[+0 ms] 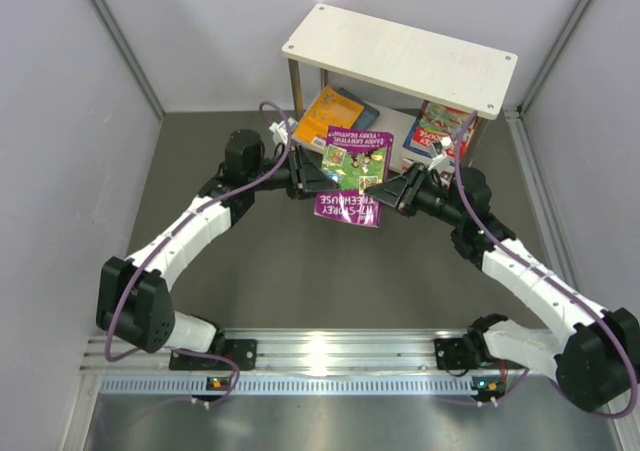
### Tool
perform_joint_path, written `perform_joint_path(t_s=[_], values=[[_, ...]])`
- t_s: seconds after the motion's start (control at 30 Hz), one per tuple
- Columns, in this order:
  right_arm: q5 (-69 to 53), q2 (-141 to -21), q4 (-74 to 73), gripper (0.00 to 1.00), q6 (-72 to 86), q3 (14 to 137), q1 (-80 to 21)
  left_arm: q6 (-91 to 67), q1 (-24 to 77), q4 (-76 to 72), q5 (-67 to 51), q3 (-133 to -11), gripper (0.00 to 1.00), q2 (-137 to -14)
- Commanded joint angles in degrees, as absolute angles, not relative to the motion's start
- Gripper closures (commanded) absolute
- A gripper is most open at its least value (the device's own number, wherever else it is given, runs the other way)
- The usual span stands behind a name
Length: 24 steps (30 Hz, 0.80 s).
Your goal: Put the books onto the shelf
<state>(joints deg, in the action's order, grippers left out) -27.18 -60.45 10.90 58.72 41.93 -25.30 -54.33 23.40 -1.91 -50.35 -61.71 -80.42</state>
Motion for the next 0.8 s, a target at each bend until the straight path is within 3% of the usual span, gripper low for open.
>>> perform_joint_path(t_s=[0.0,0.1,0.13,0.2,0.23,0.27,0.4,0.6,0.77], values=[[-31.1,-61.3,23.2,0.78,64.2,41.4,-25.5,-59.0,23.6,-14.1,-51.1,-61.2,1.0,-77.8],[-31.3,-62.7,23.6,0.97,64.0,42.4,-26.5,-59.4,23.6,-14.2,-50.3,-61.6,0.99,-78.9],[-30.8,-63.0,23.3,1.0,64.1,42.7,-26.5,-57.8,23.6,-11.9,-49.5,-63.5,0.69,-79.4],[-27.8,-64.6,20.8,1.0,64.2,44.5,-26.6,-48.9,23.6,5.2,-42.5,-67.1,0.32,-79.7],[-26.1,-65.3,19.2,1.0,64.2,45.5,-26.5,-45.9,23.6,12.1,-38.3,-70.6,0.04,-79.3],[-23.0,-66.3,16.5,1.0,64.8,46.6,-26.6,-43.3,23.3,22.4,-34.3,-72.1,0.01,-79.0],[-18.0,-74.3,14.9,1.0,66.1,55.2,-26.5,-36.2,22.1,35.6,-18.6,-74.4,0.01,-74.9],[-12.5,-83.9,15.4,1.0,69.7,66.7,-26.3,-32.3,21.2,43.0,-13.6,-71.3,0.01,-64.0],[-9.5,-91.9,25.4,1.0,76.5,69.9,-26.4,-32.7,21.0,45.5,-13.5,-68.1,0.01,-58.8]])
